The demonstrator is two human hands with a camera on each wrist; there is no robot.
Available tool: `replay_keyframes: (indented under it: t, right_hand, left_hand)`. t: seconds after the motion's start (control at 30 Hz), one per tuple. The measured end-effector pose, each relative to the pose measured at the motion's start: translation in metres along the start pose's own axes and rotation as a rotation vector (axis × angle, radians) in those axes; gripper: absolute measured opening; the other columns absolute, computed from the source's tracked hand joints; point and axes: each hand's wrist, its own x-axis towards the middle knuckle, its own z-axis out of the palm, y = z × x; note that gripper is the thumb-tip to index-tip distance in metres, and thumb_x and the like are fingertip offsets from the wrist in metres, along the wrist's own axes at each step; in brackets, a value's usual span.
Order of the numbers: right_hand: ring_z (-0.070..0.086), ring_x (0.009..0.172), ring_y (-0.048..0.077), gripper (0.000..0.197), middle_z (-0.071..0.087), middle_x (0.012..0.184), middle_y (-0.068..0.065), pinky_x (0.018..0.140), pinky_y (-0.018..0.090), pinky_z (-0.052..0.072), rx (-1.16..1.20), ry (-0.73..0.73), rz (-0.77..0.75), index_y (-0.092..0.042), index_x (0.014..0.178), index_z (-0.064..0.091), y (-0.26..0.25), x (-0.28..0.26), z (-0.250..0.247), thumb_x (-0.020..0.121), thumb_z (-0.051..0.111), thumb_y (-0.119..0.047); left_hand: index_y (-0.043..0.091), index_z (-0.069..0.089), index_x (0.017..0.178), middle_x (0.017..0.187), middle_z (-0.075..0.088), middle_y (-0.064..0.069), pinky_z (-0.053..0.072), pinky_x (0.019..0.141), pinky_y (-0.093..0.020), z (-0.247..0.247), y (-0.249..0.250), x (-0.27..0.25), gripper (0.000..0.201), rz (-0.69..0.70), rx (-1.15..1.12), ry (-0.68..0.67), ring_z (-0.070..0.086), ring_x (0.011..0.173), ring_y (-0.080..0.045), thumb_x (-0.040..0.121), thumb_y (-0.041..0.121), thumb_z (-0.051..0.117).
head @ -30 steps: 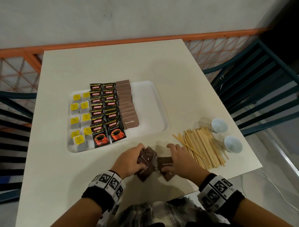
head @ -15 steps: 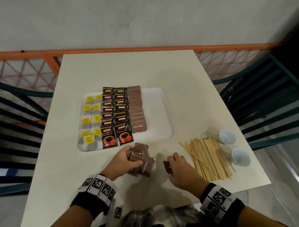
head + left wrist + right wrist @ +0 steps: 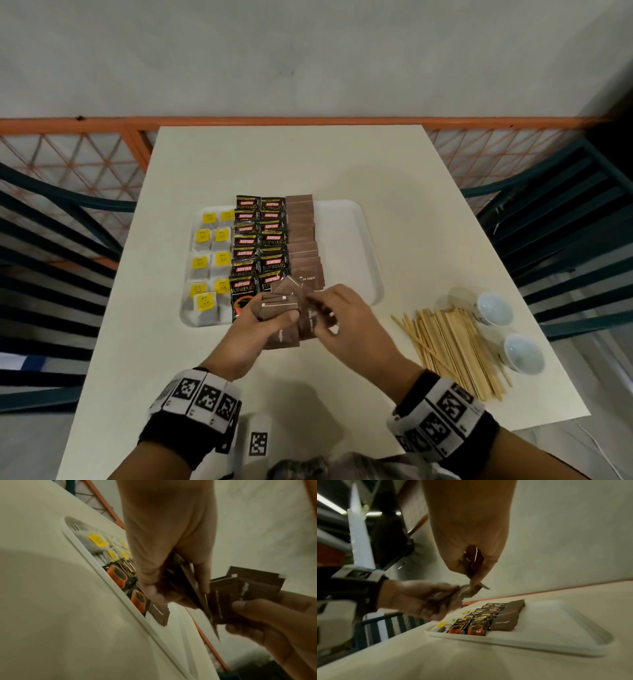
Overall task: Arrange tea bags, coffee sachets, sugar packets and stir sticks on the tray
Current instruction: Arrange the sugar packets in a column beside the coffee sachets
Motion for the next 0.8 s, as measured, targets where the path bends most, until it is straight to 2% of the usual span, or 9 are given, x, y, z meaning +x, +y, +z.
replay_keyframes:
  t: [0.1, 0.2, 0.3, 0.37, 0.43, 0.53, 0.63, 0.73, 0.8]
  right_hand:
    - [0.050, 0.107, 0.016, 0.044, 0.053, 0.119, 0.006, 0.092, 0.018, 0.042, 0.062, -0.083, 0.030, -0.013, 0.130, 0.052, -0.008, 0.001, 0.013, 0.087, 0.059, -0.015]
    - [0.038, 0.116, 0.010, 0.045, 0.045, 0.130, 0.004, 0.099, 0.015, 0.035, 0.090, -0.052, -0.011, -0.019, 0.133, 0.050, -0.014, 0.003, 0.021, 0.088, 0.059, -0.020]
    - [0.030, 0.130, 0.007, 0.042, 0.032, 0.147, 0.003, 0.104, 0.009, 0.028, 0.164, -0.037, -0.002, -0.024, 0.132, 0.051, -0.017, 0.005, 0.026, 0.091, 0.057, -0.020]
    - [0.037, 0.129, 0.007, 0.042, 0.037, 0.144, 0.003, 0.098, 0.002, 0.030, 0.262, -0.067, 0.008, -0.023, 0.132, 0.050, -0.020, 0.006, 0.027, 0.091, 0.057, -0.017]
    - [0.040, 0.127, 0.013, 0.044, 0.039, 0.141, 0.005, 0.099, 0.007, 0.033, 0.239, -0.080, -0.041, -0.021, 0.134, 0.050, -0.019, 0.005, 0.030, 0.090, 0.056, -0.019]
    - [0.033, 0.127, 0.017, 0.050, 0.033, 0.142, 0.007, 0.104, 0.013, 0.025, 0.081, -0.136, -0.090, -0.025, 0.139, 0.042, -0.019, 0.001, 0.033, 0.090, 0.053, -0.024]
    - [0.028, 0.128, 0.020, 0.061, 0.026, 0.142, 0.006, 0.105, 0.018, 0.025, 0.092, -0.244, -0.094, -0.024, 0.142, 0.037, -0.019, -0.003, 0.031, 0.086, 0.060, -0.027]
    - [0.024, 0.131, 0.014, 0.066, 0.018, 0.141, -0.004, 0.108, 0.026, 0.032, 0.255, -0.362, 0.030, -0.025, 0.143, 0.034, -0.022, -0.003, 0.026, 0.084, 0.058, -0.043]
    - [0.028, 0.127, 0.011, 0.055, 0.021, 0.137, -0.008, 0.106, 0.024, 0.035, 0.326, -0.328, 0.087, -0.028, 0.140, 0.037, -0.023, -0.001, 0.026, 0.089, 0.051, -0.042]
  left_hand:
    - [0.013, 0.060, 0.106, 0.087, 0.074, -0.003, 0.057, 0.063, -0.027, -0.008, 0.011, -0.006, 0.035, 0.011, -0.155, -0.064, 0.071, 0.077, -0.016, 0.072, 0.006, 0.070]
    - [0.011, 0.069, 0.098, 0.089, 0.074, -0.009, 0.057, 0.060, -0.027, -0.019, 0.012, -0.011, 0.067, 0.030, -0.300, -0.109, 0.071, 0.077, -0.018, 0.037, 0.027, 0.092]
    - [0.012, 0.073, 0.096, 0.096, 0.074, -0.011, 0.057, 0.066, -0.028, -0.025, 0.012, -0.014, 0.071, 0.015, -0.358, -0.122, 0.071, 0.084, -0.020, 0.031, 0.031, 0.094]
    - [0.013, 0.066, 0.109, 0.100, 0.073, -0.008, 0.057, 0.068, -0.028, -0.026, 0.014, -0.016, 0.076, -0.004, -0.352, -0.123, 0.071, 0.088, -0.018, 0.041, 0.038, 0.091]
    - [0.014, 0.061, 0.114, 0.101, 0.074, -0.005, 0.057, 0.067, -0.027, -0.028, 0.016, -0.019, 0.065, -0.021, -0.361, -0.119, 0.071, 0.090, -0.015, 0.058, 0.042, 0.079]
    - [0.016, 0.065, 0.108, 0.099, 0.074, -0.007, 0.057, 0.066, -0.028, -0.028, 0.017, -0.021, 0.063, -0.029, -0.333, -0.121, 0.071, 0.090, -0.020, 0.055, 0.046, 0.082]
    - [0.013, 0.066, 0.099, 0.084, 0.075, -0.004, 0.057, 0.061, -0.025, -0.028, 0.018, -0.023, 0.017, -0.050, -0.248, -0.093, 0.071, 0.078, -0.016, 0.083, 0.016, 0.062]
    - [0.013, 0.065, 0.101, 0.084, 0.075, -0.004, 0.057, 0.060, -0.025, -0.030, 0.017, -0.024, 0.020, -0.052, -0.197, -0.052, 0.071, 0.076, -0.015, 0.087, 0.005, 0.053]
    - [0.014, 0.065, 0.103, 0.084, 0.075, -0.003, 0.057, 0.060, -0.026, -0.029, 0.017, -0.026, 0.022, -0.046, -0.180, -0.013, 0.072, 0.076, -0.015, 0.086, 0.004, 0.055]
